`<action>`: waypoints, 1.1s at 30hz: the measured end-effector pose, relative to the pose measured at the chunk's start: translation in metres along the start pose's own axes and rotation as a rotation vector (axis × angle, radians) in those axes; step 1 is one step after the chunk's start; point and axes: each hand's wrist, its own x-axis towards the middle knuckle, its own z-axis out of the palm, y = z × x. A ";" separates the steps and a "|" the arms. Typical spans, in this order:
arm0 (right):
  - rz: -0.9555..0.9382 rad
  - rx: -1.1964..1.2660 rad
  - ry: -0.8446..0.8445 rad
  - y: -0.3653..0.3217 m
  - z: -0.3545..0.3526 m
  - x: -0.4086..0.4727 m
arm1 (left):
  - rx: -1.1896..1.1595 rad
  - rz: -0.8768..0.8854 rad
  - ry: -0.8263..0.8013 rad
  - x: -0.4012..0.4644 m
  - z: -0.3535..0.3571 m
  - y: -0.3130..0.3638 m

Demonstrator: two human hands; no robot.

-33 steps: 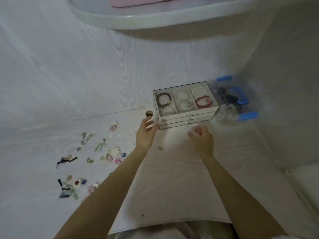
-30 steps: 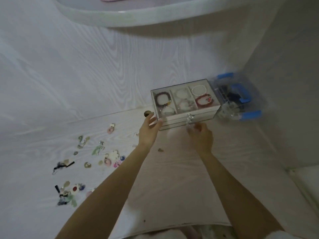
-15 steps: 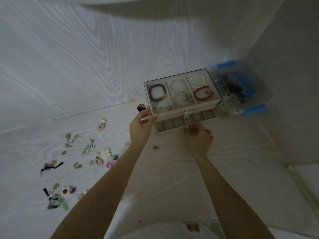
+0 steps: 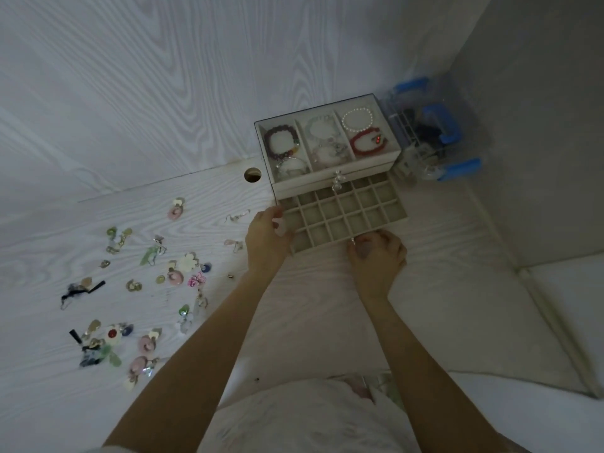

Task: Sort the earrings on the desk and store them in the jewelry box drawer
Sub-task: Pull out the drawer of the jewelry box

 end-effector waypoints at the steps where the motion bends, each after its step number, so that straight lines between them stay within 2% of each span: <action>1: -0.005 0.004 0.007 0.001 -0.001 -0.002 | 0.025 0.012 0.004 -0.001 0.001 -0.002; 6: -0.008 0.042 -0.011 0.005 -0.008 -0.013 | 0.154 -0.015 0.047 -0.011 0.001 -0.007; 13: -0.017 0.079 -0.032 0.012 -0.008 -0.023 | 0.124 0.013 0.057 -0.012 0.003 -0.013; 26: -0.013 0.108 -0.076 0.010 -0.018 -0.028 | 0.251 0.046 0.078 -0.018 0.008 -0.017; 29: -0.016 0.134 -0.057 0.010 -0.026 -0.038 | 0.163 0.125 0.077 -0.026 0.001 -0.024; 31: -0.102 0.152 -0.053 0.012 -0.035 -0.049 | 0.034 0.219 0.109 -0.042 -0.014 -0.033; 33: -0.233 0.180 -0.140 0.012 -0.044 -0.061 | 0.010 0.315 0.144 -0.064 -0.035 -0.048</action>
